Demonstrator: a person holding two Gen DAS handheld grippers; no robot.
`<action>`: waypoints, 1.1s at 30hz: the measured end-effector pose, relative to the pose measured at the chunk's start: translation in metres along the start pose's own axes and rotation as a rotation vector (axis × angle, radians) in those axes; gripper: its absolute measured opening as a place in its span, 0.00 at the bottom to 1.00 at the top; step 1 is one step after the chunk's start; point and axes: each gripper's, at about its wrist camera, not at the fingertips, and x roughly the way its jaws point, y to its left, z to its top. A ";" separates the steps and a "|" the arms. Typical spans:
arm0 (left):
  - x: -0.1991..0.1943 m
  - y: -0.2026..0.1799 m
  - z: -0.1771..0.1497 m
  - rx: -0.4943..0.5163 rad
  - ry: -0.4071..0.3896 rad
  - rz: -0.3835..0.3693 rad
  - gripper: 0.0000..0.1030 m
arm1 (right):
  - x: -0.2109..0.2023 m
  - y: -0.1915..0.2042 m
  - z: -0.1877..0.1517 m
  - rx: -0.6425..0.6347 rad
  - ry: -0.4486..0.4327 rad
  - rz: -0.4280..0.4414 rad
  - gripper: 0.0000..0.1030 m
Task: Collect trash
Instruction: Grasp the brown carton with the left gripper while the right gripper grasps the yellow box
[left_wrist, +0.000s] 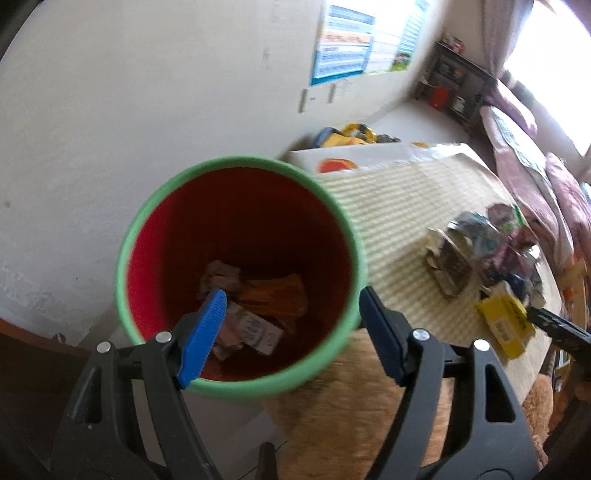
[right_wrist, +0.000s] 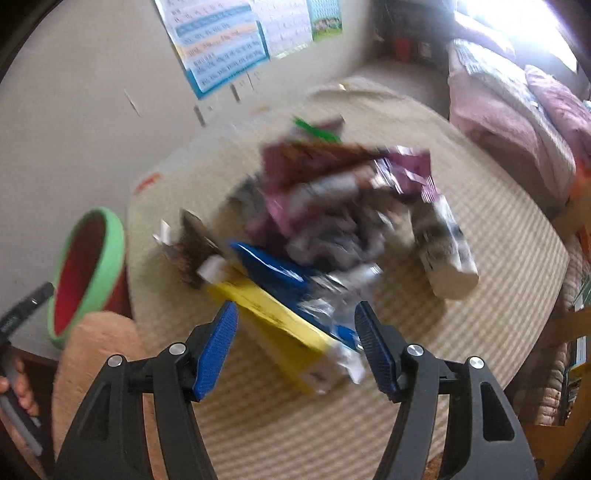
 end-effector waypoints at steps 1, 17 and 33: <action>-0.001 -0.009 0.000 0.018 0.001 -0.005 0.69 | 0.004 -0.001 -0.003 0.002 0.011 0.015 0.48; 0.071 -0.143 0.018 0.095 0.116 -0.074 0.69 | -0.025 -0.006 -0.087 0.078 0.105 0.230 0.15; 0.116 -0.179 0.028 0.091 0.169 0.006 0.69 | -0.055 -0.040 -0.101 0.162 0.024 0.272 0.36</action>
